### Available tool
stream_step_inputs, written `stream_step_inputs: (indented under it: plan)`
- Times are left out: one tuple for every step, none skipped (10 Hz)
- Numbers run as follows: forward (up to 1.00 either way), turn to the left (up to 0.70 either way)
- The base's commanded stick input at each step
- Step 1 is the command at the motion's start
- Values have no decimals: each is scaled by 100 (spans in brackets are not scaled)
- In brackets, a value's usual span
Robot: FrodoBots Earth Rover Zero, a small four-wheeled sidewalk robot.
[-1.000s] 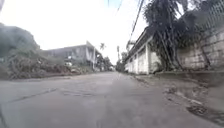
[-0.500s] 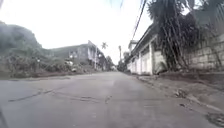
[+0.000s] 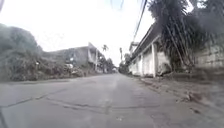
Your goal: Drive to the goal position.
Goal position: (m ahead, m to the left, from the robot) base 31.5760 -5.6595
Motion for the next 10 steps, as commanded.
stream_step_inputs:
  plan:
    - [70, 0]
    - [70, 0]
    - [70, 0]
    - [70, 0]
    - [70, 0]
    - [70, -3]
    - [70, -11]
    - [70, -23]
    - [70, -35]
    - [70, -21]
